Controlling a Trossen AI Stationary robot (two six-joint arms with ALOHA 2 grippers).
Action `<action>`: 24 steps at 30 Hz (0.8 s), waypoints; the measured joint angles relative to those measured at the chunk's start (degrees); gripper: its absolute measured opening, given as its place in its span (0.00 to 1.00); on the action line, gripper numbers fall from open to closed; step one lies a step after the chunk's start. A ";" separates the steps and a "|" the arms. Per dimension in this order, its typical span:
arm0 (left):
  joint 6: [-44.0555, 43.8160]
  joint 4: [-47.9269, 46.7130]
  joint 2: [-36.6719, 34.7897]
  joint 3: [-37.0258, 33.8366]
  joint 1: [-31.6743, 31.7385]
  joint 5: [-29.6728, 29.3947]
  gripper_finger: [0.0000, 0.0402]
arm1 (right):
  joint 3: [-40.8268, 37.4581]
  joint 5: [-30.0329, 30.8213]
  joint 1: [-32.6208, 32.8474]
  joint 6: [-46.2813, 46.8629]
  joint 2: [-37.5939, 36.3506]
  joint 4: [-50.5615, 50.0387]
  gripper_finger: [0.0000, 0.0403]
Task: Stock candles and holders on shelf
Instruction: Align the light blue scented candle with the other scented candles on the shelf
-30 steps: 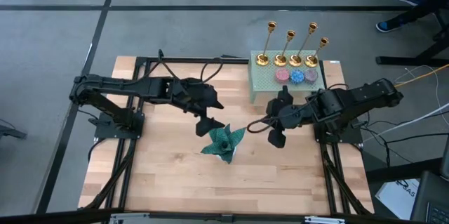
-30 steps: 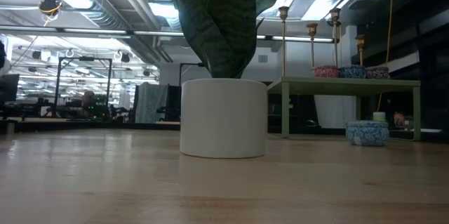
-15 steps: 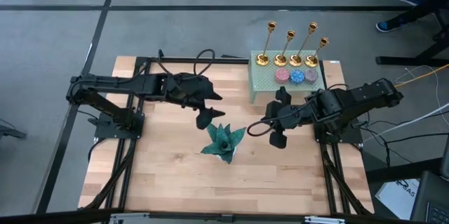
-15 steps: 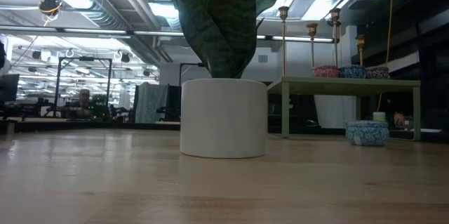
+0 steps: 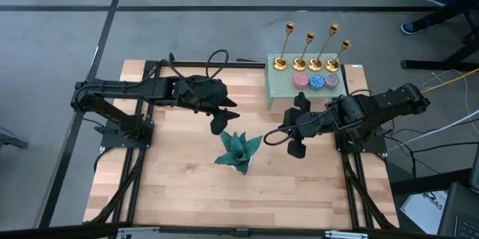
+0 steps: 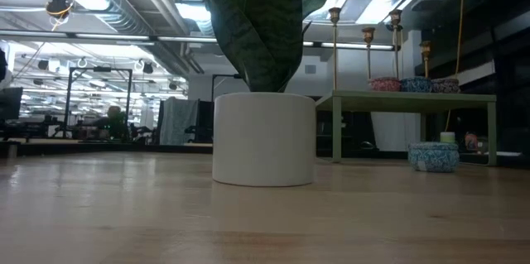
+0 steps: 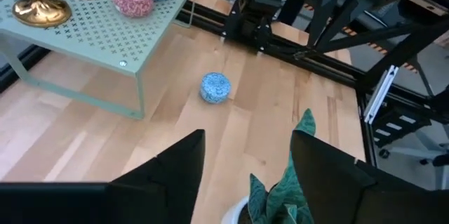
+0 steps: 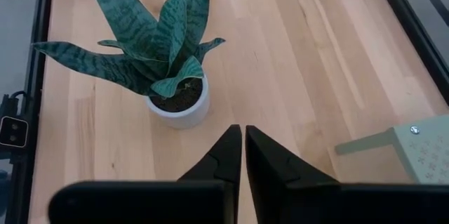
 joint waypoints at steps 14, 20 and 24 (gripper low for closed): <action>-1.55 -5.54 0.00 0.00 -1.00 -0.44 0.37 | 0.00 0.00 0.00 -0.07 0.02 -0.02 0.06; -1.45 -6.03 0.12 0.00 -2.18 -0.39 0.32 | 0.00 0.23 0.00 -4.23 0.02 0.25 0.06; -1.78 -7.41 0.55 0.00 -3.28 -0.36 0.25 | 0.00 0.95 -0.02 -17.57 0.02 0.82 0.06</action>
